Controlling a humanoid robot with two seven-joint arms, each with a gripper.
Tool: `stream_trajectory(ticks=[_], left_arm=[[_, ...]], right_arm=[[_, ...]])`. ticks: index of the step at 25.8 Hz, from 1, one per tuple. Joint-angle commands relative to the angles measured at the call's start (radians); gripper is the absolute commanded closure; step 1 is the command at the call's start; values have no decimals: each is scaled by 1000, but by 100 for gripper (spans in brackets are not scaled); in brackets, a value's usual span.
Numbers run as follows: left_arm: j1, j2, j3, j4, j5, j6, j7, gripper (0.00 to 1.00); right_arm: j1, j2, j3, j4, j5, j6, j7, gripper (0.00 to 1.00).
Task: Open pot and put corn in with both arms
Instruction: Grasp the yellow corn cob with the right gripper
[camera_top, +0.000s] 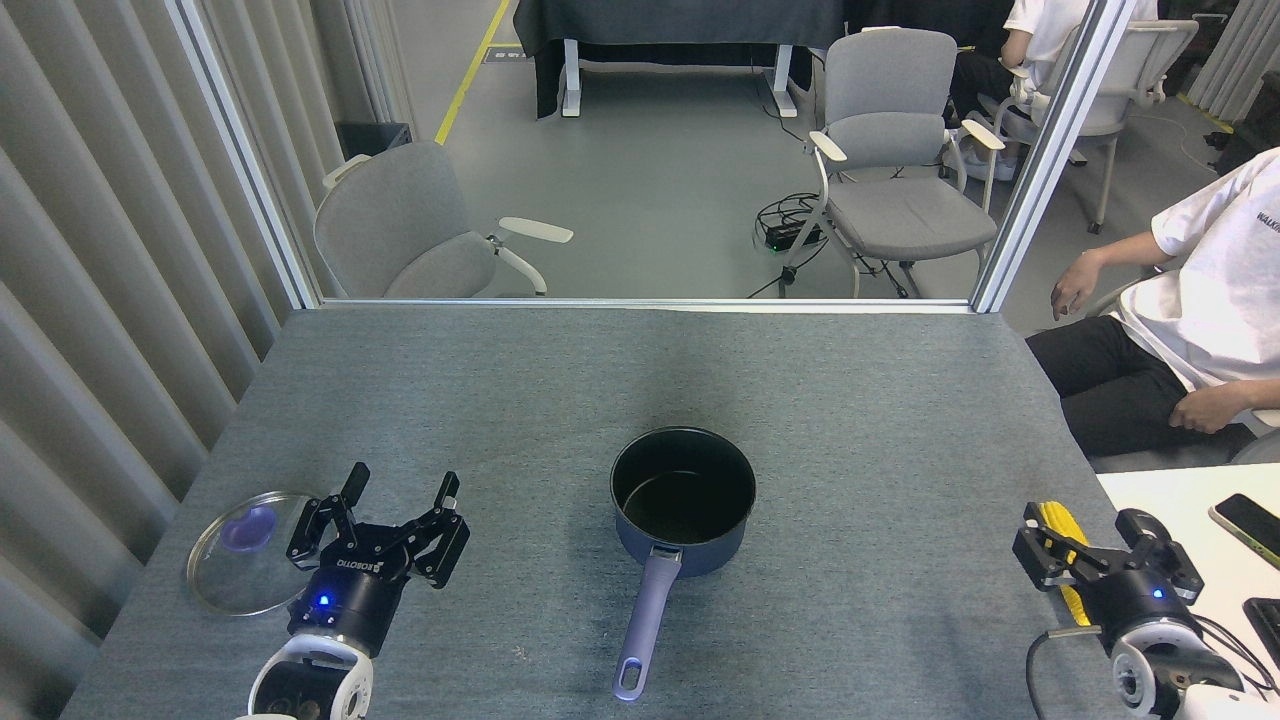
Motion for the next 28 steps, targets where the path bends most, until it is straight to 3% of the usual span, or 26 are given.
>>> stream_trajectory(ticks=[1,5,13,16,21,24,25,26,28], left_arm=[[0,1,1,-1,0,3,-1,1],[-1,2,1,-3,-1,3,-1,1],[-3,4,14,-3,-1,6,-1,1],[-5,5,16,-3,-1,8,-1,1],[-1,7,25,-3,-1,8,-1,1],[-1,5,25,-3,-1,8,-1,1],[-1,5,25,-3,-1,8,-1,1],[-1,5,25,-3,-1,8,-1,1],[-3,5,27,0,-1,8,-1,1]], right_arm=[[-55,-60,-2,152,-13,-17,1,1],[-155,-53,26,324,4,-14,1,1],[-285,-48,165,530,21,-5,93,1],[-290,-42,225,553,20,-2,105,2],[-290,-44,228,561,20,0,105,4],[-293,-47,227,561,16,-2,105,16],[-295,-47,227,561,15,-3,105,22],[-295,-47,227,561,13,-2,105,35],[-293,-44,227,561,13,7,105,45]])
